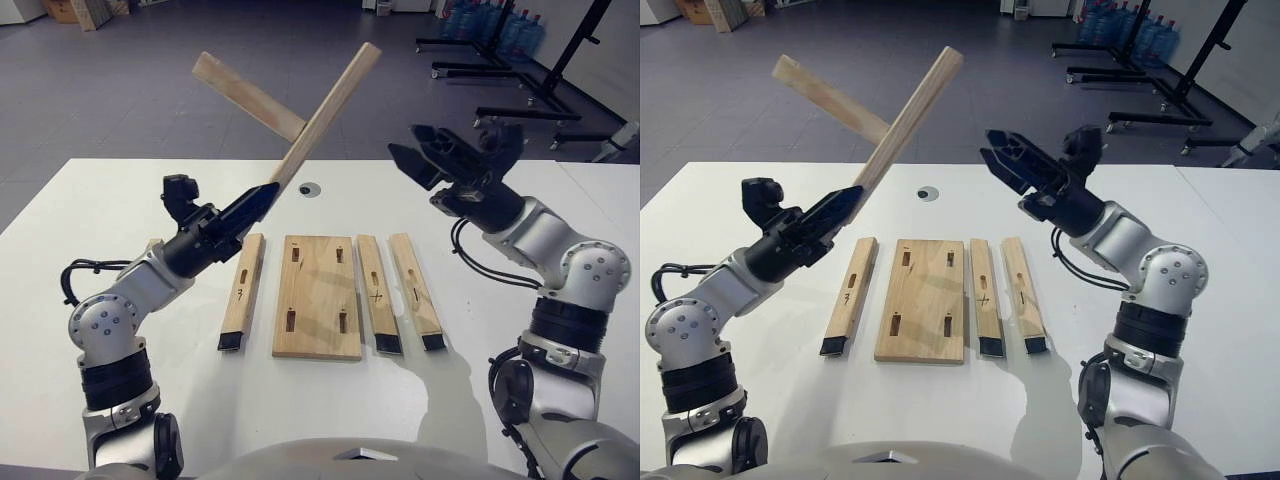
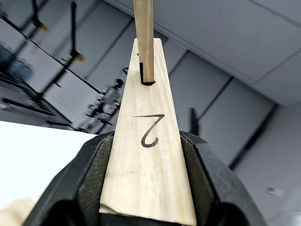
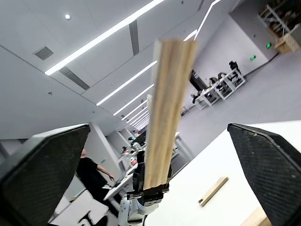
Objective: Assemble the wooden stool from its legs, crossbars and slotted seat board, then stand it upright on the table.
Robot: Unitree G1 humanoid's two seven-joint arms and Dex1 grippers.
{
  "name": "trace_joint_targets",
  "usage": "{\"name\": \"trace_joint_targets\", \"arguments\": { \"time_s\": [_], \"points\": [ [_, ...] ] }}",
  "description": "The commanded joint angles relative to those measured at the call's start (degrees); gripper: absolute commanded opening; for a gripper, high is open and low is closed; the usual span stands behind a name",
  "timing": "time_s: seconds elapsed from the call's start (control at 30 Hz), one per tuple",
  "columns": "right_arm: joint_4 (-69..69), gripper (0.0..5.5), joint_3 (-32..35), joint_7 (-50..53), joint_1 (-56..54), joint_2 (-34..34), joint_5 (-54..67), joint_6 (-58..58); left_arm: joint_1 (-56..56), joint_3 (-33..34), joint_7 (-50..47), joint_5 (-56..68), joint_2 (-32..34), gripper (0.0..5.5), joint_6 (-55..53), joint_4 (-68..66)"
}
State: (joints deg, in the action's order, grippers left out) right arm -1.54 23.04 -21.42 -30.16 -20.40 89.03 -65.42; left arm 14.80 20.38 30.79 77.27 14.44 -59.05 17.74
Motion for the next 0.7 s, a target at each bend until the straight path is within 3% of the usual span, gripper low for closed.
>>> {"name": "trace_joint_targets", "arguments": {
  "time_s": [0.03,0.7],
  "points": [
    [2.42,5.40,-2.49,0.31,-2.25,2.09,-0.24,1.64,-1.61,-3.13,-2.81,4.00,-0.56,2.02,-0.72,1.08],
    [-0.57,5.40,-8.13,4.71,-3.30,7.85,1.77,7.68,-5.06,-9.35,-4.62,5.84,1.05,2.02,3.47,3.31]
  ]
}}
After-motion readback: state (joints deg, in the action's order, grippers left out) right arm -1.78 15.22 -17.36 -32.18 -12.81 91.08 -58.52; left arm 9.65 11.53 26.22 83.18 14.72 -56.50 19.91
